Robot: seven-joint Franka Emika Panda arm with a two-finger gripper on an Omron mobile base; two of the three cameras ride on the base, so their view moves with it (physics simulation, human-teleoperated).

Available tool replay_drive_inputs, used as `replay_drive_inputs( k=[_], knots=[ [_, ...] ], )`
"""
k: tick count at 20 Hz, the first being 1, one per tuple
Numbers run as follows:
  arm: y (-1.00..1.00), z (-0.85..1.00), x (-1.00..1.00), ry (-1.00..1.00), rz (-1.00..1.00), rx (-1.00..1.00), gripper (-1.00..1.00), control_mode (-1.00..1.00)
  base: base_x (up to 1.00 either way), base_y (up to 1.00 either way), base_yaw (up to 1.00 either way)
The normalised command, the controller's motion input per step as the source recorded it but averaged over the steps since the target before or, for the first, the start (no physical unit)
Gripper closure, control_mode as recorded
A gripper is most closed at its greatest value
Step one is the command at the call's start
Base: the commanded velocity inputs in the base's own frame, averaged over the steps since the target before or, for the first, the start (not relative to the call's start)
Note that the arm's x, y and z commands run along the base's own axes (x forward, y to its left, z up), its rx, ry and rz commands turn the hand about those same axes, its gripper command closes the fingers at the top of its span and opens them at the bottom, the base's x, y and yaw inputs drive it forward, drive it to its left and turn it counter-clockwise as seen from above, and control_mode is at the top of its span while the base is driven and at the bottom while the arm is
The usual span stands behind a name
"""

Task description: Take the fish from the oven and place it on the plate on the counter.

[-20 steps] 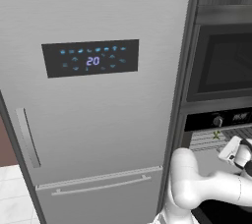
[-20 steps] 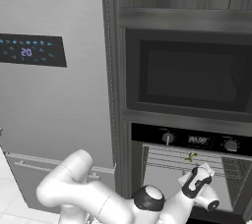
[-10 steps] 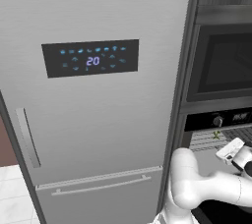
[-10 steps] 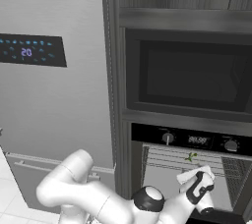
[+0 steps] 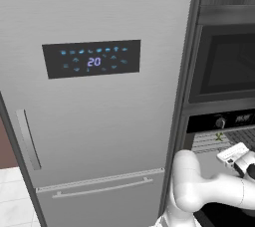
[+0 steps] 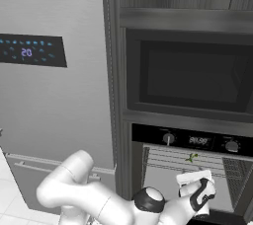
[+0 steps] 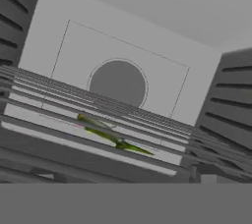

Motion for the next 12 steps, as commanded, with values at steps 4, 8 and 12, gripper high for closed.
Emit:
replay_drive_inputs(
  k=[4,8,12],
  knots=[
    [0.0,-0.32,0.03,-0.34,0.0,0.13,-1.0,-1.0,0.0,0.0,0.0],
    [0.03,-0.11,0.08,-0.04,0.0,0.05,-1.0,-1.0,0.0,0.0,0.0],
    [0.01,-0.13,0.51,0.0,0.0,0.01,-1.0,-1.0,0.0,0.0,0.0]
  ],
)
